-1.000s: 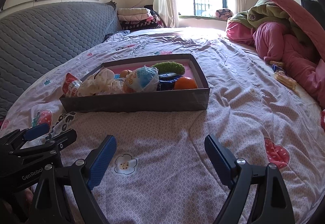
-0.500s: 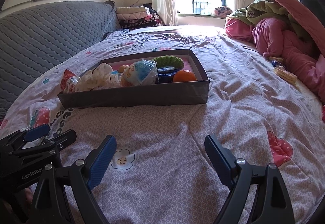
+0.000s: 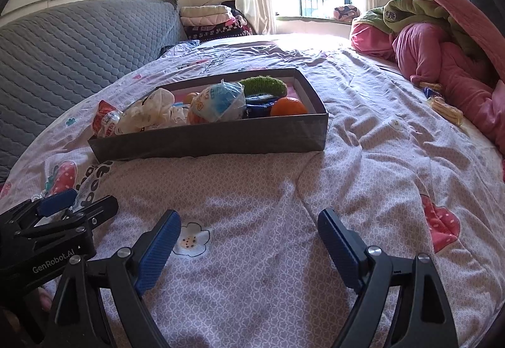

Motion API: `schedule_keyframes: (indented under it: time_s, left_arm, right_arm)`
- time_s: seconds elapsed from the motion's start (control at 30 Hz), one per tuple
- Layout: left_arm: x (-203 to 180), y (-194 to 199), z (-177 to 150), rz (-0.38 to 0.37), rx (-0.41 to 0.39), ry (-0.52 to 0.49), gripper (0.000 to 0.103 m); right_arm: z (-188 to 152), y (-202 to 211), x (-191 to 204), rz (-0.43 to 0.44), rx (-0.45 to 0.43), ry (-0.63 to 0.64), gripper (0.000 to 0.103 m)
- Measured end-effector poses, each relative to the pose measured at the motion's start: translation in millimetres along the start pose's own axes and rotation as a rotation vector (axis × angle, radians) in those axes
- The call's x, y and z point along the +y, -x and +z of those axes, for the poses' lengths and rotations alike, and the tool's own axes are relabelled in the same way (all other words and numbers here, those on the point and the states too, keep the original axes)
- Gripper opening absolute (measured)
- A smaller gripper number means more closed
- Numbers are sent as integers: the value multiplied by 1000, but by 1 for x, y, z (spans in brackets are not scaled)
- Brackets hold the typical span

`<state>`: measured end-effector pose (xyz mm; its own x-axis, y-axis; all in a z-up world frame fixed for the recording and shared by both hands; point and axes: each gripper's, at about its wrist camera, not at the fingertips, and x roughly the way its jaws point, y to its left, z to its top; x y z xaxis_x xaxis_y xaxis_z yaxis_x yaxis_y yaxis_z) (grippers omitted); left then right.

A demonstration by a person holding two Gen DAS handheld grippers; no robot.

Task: Organize objects

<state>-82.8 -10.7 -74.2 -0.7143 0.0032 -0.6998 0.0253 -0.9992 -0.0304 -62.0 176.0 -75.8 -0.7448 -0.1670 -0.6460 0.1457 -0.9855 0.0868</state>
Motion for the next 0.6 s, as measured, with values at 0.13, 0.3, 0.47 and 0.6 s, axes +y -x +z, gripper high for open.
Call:
schedule_keyframes:
  time_s: [0.13, 0.3, 0.47, 0.6]
  left_arm:
    - [-1, 1, 0, 0, -3, -2, 77]
    - [-1, 2, 0, 1, -3, -6, 77]
    - [0, 1, 0, -5, 2, -7, 77]
    - [-1, 1, -1, -6, 2, -8, 77]
  right_arm:
    - [-1, -1, 0, -1, 6, 1, 88]
    - [-2, -2, 1, -7, 11, 10, 88]
    - [-2, -2, 1, -9, 11, 12, 88]
    - [-3, -3, 2, -14, 14, 15, 88]
